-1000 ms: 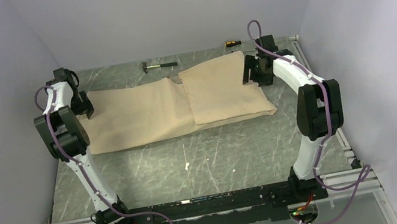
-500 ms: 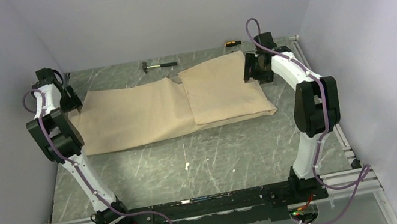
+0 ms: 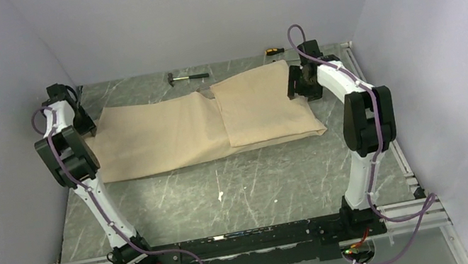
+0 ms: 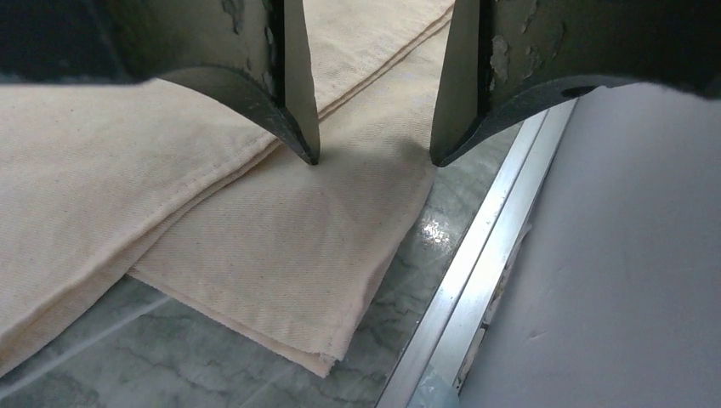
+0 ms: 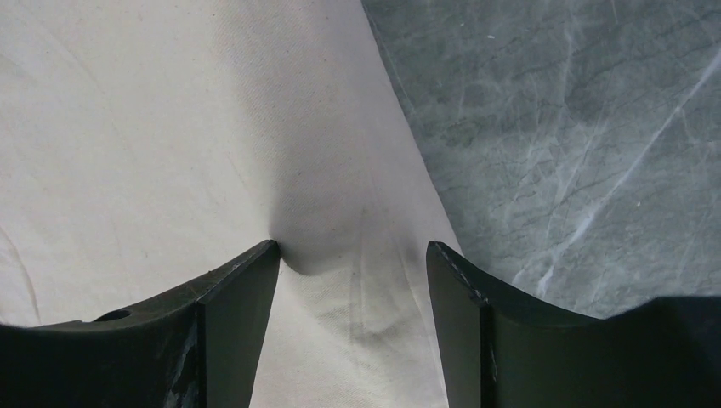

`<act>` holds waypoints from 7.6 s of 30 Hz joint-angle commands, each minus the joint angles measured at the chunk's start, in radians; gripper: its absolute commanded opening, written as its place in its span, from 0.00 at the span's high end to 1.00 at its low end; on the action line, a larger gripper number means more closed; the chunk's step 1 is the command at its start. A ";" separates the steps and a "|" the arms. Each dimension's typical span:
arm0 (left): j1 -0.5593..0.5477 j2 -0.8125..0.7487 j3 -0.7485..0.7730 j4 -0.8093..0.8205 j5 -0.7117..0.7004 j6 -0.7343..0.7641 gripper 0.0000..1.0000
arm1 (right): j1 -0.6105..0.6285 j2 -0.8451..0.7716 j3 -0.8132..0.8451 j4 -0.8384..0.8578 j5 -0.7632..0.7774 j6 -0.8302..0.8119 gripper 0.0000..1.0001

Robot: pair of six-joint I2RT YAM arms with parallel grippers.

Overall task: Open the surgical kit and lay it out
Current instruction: Open the surgical kit at the center of the board.

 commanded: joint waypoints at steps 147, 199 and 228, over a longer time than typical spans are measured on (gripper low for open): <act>-0.145 -0.211 -0.371 0.050 -0.039 -0.282 0.48 | 0.760 0.065 0.318 -0.300 0.433 -0.236 1.00; -0.108 -0.178 -0.281 -0.014 -0.072 -0.236 0.53 | -0.322 0.025 -0.151 0.123 0.996 -0.423 0.46; -0.096 -0.114 -0.296 -0.026 -0.195 -0.035 0.50 | -0.370 -0.051 -0.146 0.029 -0.003 -0.086 0.43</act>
